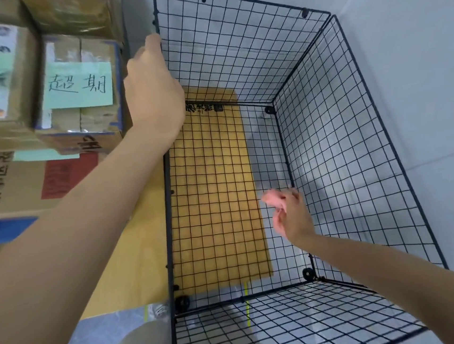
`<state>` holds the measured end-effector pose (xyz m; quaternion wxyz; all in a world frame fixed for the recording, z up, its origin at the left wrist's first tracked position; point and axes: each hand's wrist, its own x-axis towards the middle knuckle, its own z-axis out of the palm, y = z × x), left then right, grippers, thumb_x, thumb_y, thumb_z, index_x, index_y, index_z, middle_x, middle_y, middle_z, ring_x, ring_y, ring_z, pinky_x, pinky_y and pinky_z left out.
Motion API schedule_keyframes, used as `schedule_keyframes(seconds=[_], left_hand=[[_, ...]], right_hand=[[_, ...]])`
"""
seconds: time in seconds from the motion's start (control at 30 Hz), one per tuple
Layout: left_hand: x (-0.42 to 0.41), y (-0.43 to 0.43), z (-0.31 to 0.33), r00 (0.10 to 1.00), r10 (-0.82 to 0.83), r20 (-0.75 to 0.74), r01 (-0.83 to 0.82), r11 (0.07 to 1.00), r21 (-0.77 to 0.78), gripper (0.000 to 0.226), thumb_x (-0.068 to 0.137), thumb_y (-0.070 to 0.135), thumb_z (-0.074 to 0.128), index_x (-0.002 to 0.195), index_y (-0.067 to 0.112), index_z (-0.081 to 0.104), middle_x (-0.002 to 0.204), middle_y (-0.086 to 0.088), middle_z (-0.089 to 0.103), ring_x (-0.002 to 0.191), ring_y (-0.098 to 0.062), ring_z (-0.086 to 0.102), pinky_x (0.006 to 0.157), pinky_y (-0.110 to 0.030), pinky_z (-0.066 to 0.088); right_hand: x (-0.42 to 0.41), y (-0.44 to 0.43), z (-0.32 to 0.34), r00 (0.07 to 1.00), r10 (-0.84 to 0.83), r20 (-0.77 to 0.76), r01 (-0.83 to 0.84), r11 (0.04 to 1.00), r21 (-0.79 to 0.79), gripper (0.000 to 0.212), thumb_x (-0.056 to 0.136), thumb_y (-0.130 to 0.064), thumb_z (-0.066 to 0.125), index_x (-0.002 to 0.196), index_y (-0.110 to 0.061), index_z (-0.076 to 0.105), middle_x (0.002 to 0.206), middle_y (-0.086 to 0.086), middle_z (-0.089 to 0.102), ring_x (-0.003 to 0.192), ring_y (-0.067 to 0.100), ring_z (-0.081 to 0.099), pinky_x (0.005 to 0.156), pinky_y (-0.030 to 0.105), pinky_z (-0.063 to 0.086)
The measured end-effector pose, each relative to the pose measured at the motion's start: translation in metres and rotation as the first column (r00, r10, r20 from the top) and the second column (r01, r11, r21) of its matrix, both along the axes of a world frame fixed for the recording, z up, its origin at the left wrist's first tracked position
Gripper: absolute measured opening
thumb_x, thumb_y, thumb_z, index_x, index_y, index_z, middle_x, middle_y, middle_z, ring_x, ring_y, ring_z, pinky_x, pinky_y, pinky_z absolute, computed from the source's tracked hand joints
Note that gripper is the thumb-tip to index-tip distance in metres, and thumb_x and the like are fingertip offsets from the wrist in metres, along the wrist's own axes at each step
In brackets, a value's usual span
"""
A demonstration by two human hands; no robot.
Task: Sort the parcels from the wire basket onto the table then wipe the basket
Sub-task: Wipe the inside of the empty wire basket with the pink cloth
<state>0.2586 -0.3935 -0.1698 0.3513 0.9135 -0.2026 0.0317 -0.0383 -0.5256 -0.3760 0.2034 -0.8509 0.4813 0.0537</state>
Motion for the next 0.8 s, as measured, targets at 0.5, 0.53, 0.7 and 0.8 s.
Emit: schedule_keyframes(seconds=[0.5,0.53,0.7,0.8], left_hand=[[0.004,-0.002,-0.002,1.0,-0.028,-0.004,0.028,1.0,-0.009,0.053,0.093,-0.009,0.048,0.142,0.011,0.044,0.123,-0.014,0.061,0.112,-0.029,0.059,0.09,-0.035,0.049],[0.004,-0.002,-0.002,1.0,-0.028,-0.004,0.028,1.0,-0.009,0.053,0.093,-0.009,0.048,0.142,0.011,0.044,0.124,-0.013,0.061,0.113,-0.029,0.059,0.091,-0.035,0.048],[0.005,-0.002,-0.002,1.0,-0.019,-0.007,0.019,1.0,-0.01,0.054,0.093,-0.009,0.049,0.142,0.013,0.043,0.126,-0.013,0.06,0.115,-0.028,0.058,0.091,-0.034,0.048],[0.004,-0.002,-0.002,1.0,-0.018,-0.013,0.017,1.0,-0.018,0.054,0.093,-0.009,0.05,0.142,0.012,0.044,0.126,-0.013,0.059,0.113,-0.029,0.059,0.09,-0.034,0.049]], right_hand=[[0.079,0.183,-0.012,0.731,0.619,0.287,-0.68,0.694,0.235,0.067,0.092,-0.017,0.06,0.148,-0.012,0.025,0.144,0.012,0.024,0.107,0.027,0.054,0.084,0.024,0.053],[0.076,0.177,-0.012,0.705,0.654,0.274,-0.708,0.67,0.223,0.061,0.093,-0.018,0.058,0.145,-0.013,0.028,0.144,0.014,0.024,0.105,0.027,0.056,0.079,0.021,0.052],[0.028,0.112,-0.018,0.728,0.672,0.134,-0.685,0.706,0.181,0.042,0.098,-0.035,0.035,0.133,-0.014,0.042,0.154,-0.002,0.019,0.087,0.007,0.059,0.052,0.011,0.043],[-0.005,0.07,-0.004,0.868,0.495,0.04,-0.494,0.852,0.174,0.038,0.095,-0.018,0.046,0.132,-0.012,0.043,0.154,0.0,0.021,0.085,0.002,0.055,0.054,0.01,0.048]])
